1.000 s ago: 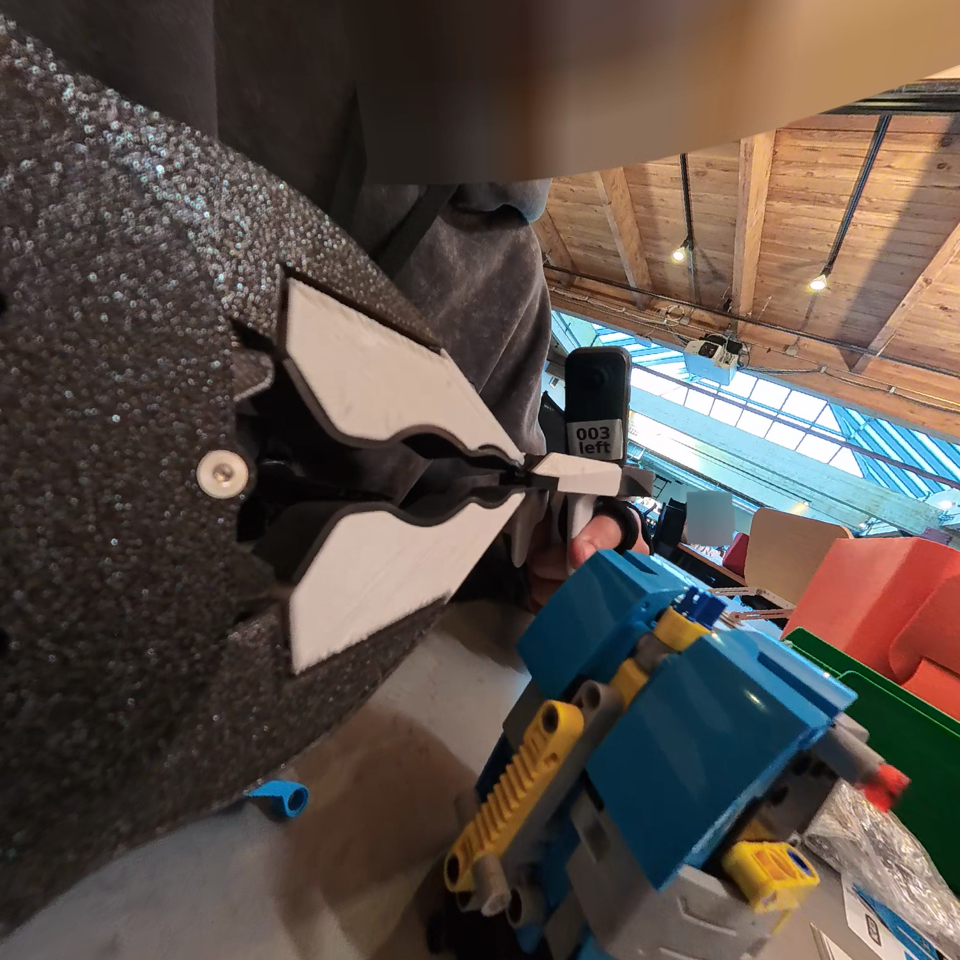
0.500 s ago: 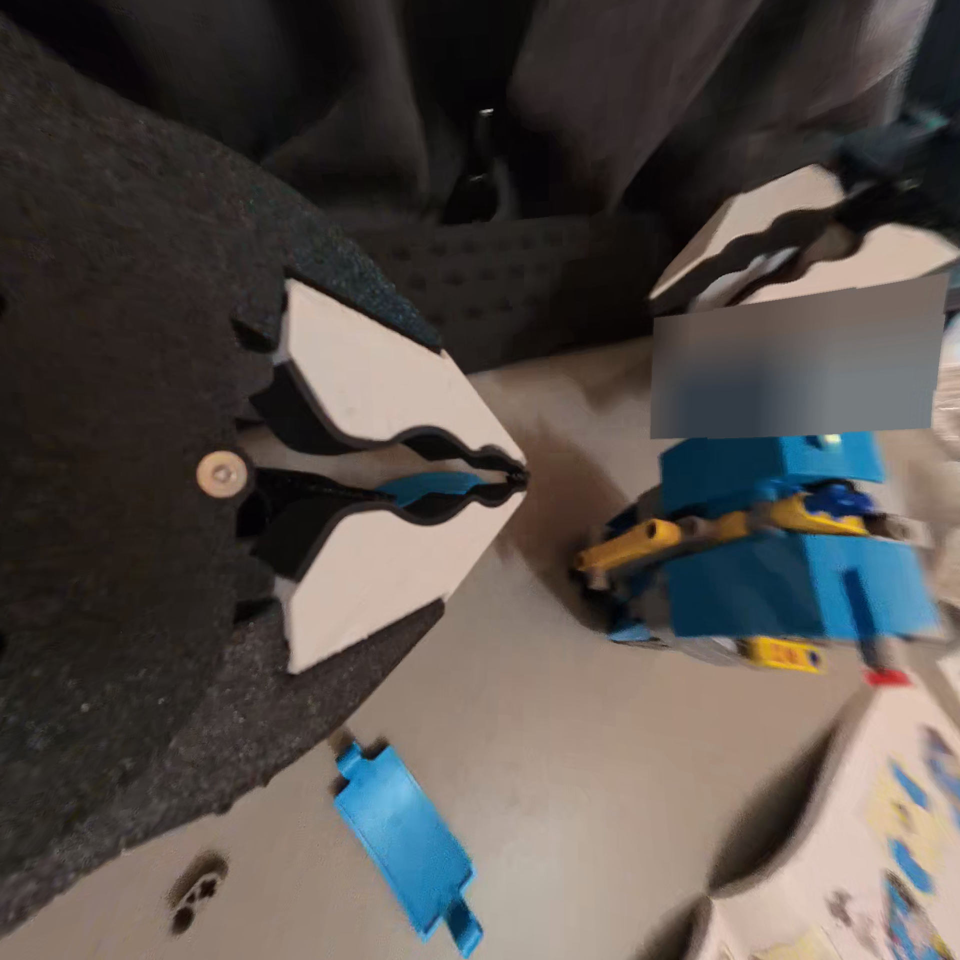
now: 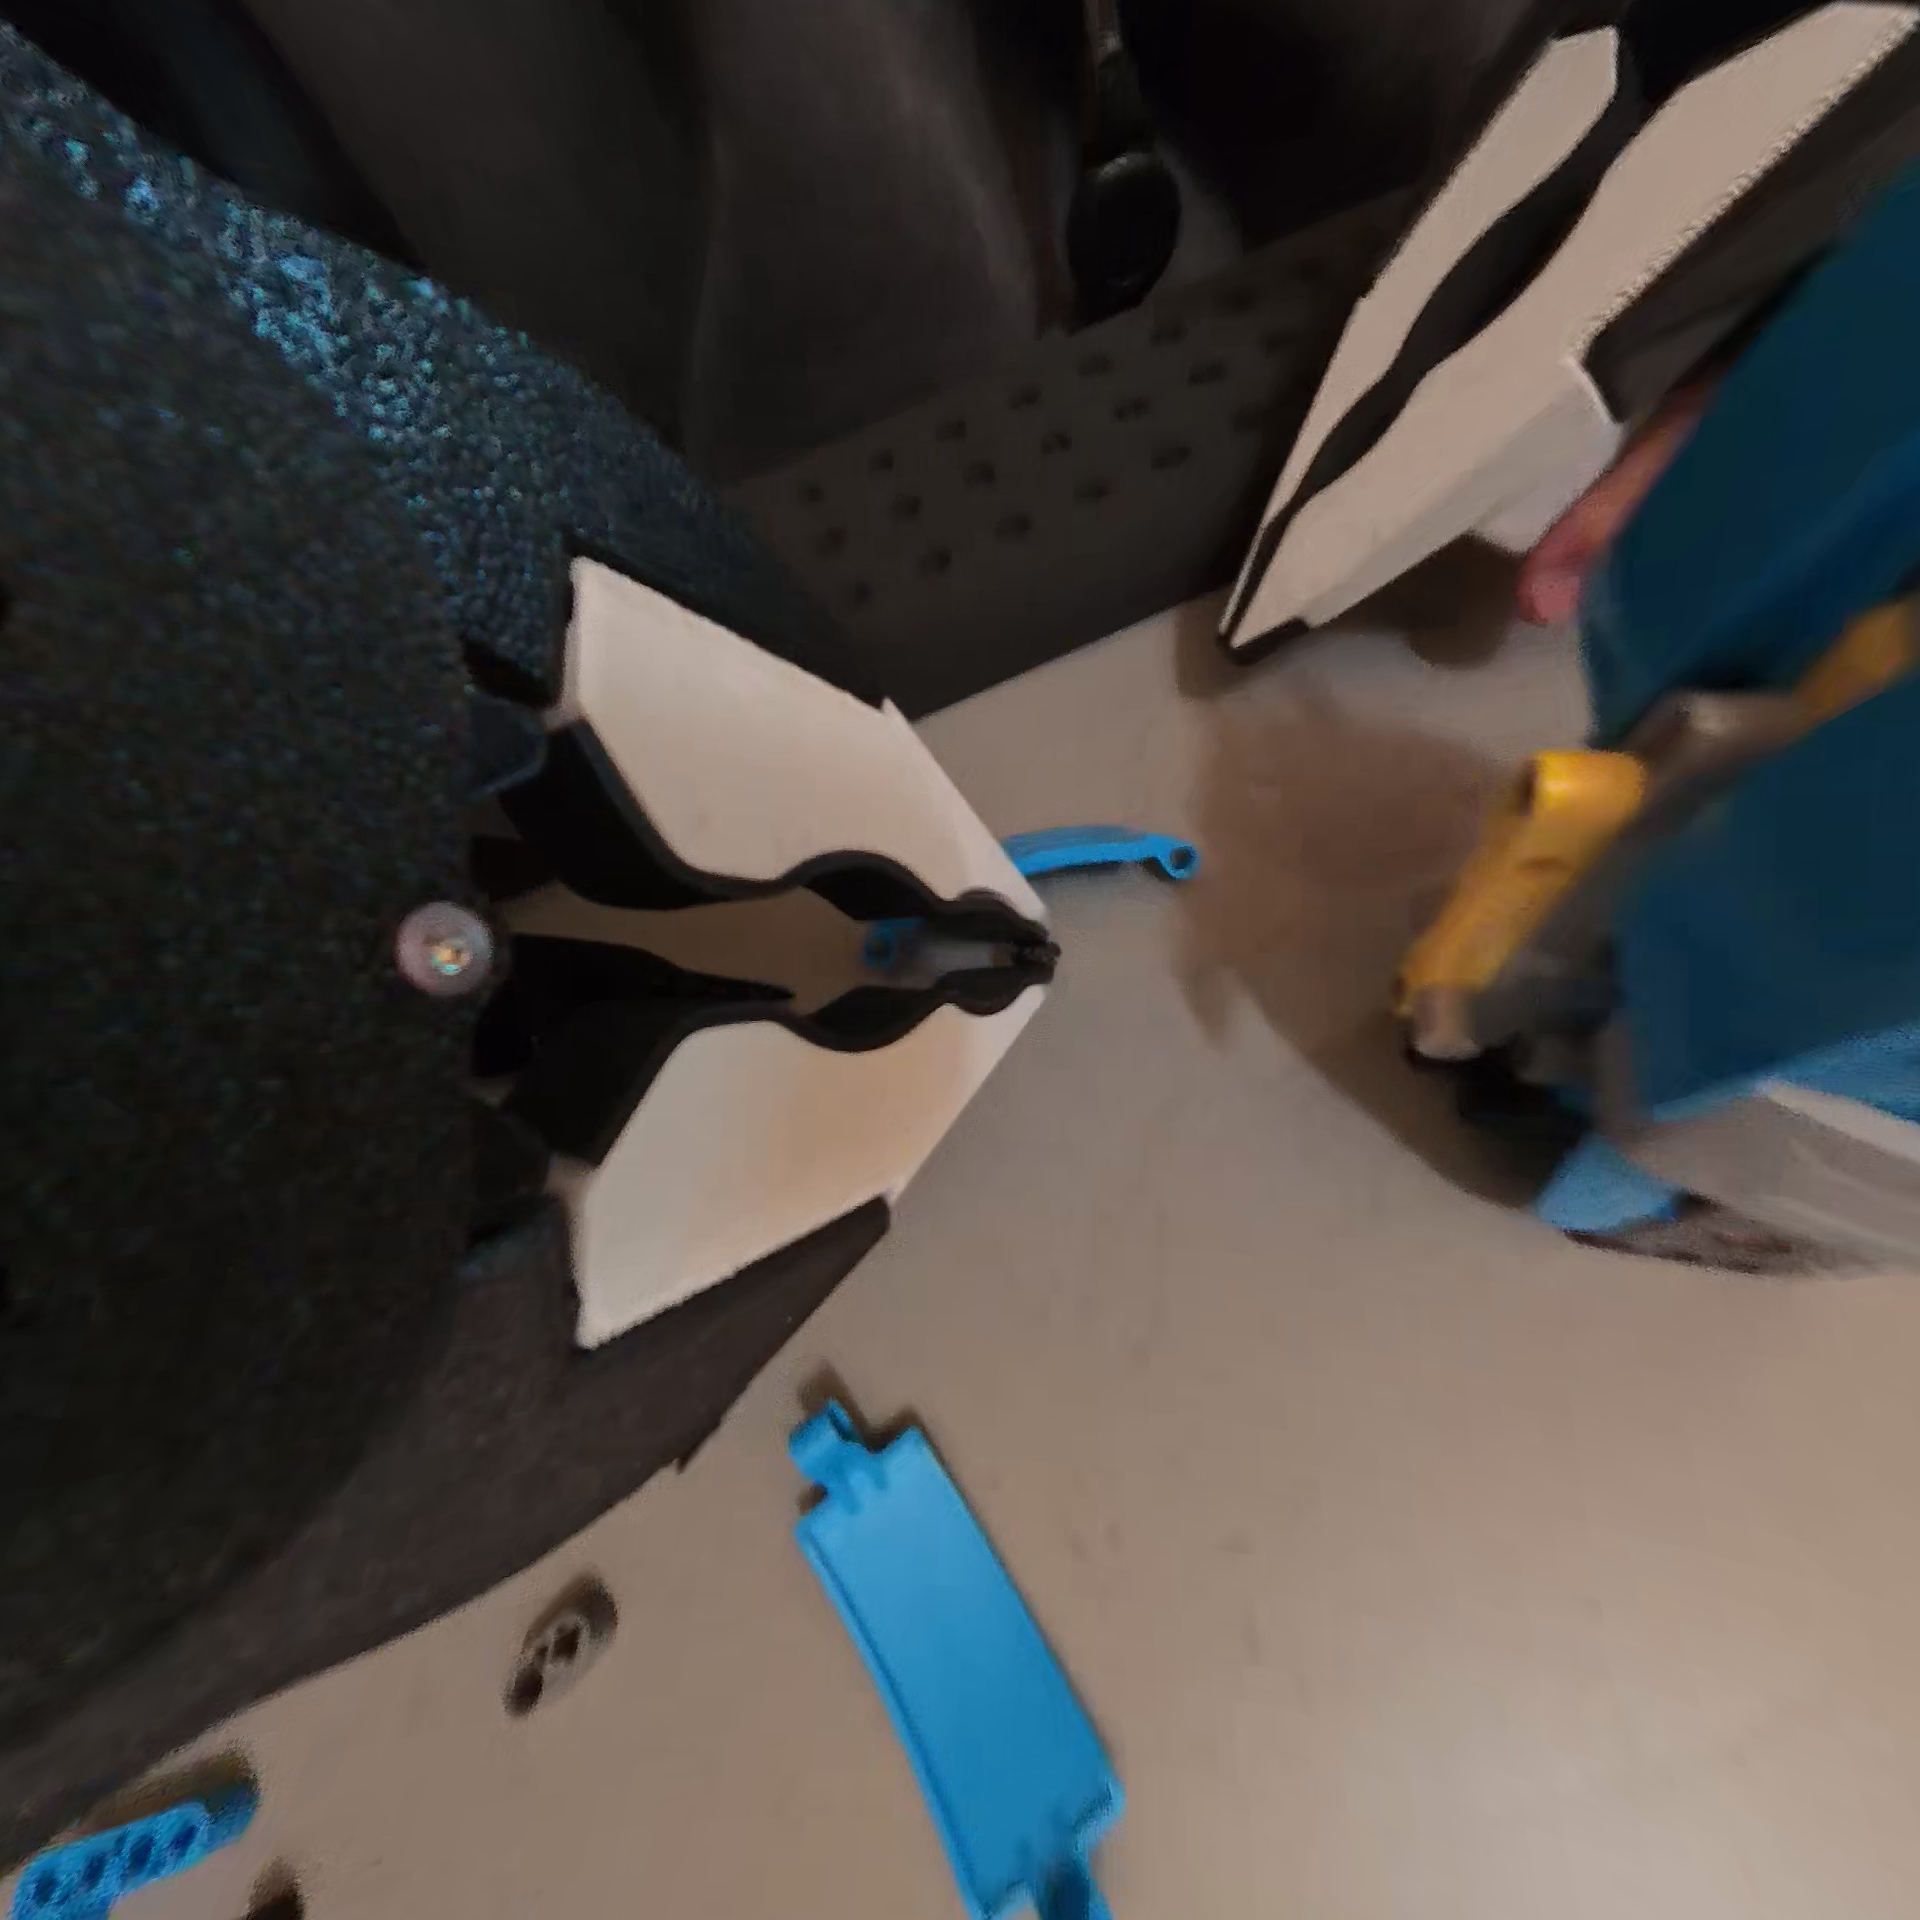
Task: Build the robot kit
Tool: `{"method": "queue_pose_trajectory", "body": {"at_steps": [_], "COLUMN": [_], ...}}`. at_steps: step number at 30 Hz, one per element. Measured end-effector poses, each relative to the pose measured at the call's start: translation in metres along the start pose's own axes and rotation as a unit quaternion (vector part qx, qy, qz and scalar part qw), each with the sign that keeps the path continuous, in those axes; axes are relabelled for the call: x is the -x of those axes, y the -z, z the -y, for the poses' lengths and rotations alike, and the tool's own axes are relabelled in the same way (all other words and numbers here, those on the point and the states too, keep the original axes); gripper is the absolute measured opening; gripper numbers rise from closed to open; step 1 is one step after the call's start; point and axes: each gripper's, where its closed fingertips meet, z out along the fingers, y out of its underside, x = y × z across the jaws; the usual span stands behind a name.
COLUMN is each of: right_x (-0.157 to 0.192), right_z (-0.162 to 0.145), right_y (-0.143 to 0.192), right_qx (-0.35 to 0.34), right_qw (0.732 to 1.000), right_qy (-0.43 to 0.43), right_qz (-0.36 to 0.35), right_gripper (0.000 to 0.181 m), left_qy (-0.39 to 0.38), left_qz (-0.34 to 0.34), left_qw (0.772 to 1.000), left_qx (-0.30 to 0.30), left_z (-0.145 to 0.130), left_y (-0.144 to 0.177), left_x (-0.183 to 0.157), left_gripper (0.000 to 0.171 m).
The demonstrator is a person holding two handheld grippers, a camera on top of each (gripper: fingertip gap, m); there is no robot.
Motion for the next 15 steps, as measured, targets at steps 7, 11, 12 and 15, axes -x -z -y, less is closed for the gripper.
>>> {"method": "queue_pose_trajectory", "body": {"at_steps": [7,11,12,15], "right_x": [0.041,0.056,0.057,0.06], "right_z": [-0.023,-0.015,-0.012,-0.005], "right_y": [-0.018,-0.028,-0.03,-0.034], "right_qx": [0.032,-0.011,-0.025,-0.055], "right_qw": [0.994,0.99,0.988,0.982], "right_qy": [0.006,0.008,0.0,-0.013], "right_qz": [0.103,0.137,0.15,0.18], "right_gripper": [0.004,0.004,0.004,0.004], "left_qy": [0.008,0.101,0.128,0.154], "left_qz": [-0.028,-0.036,-0.043,-0.053], "left_qw": [1.0,0.994,0.991,0.987], "left_qx": [0.007,-0.01,-0.015,-0.016], "left_z": [0.002,0.007,0.009,0.009], "left_y": [-0.002,0.002,0.002,0.0], "left_x": [-0.016,-0.009,-0.007,-0.003], "left_gripper": [0.001,0.005,0.007,0.008]}}
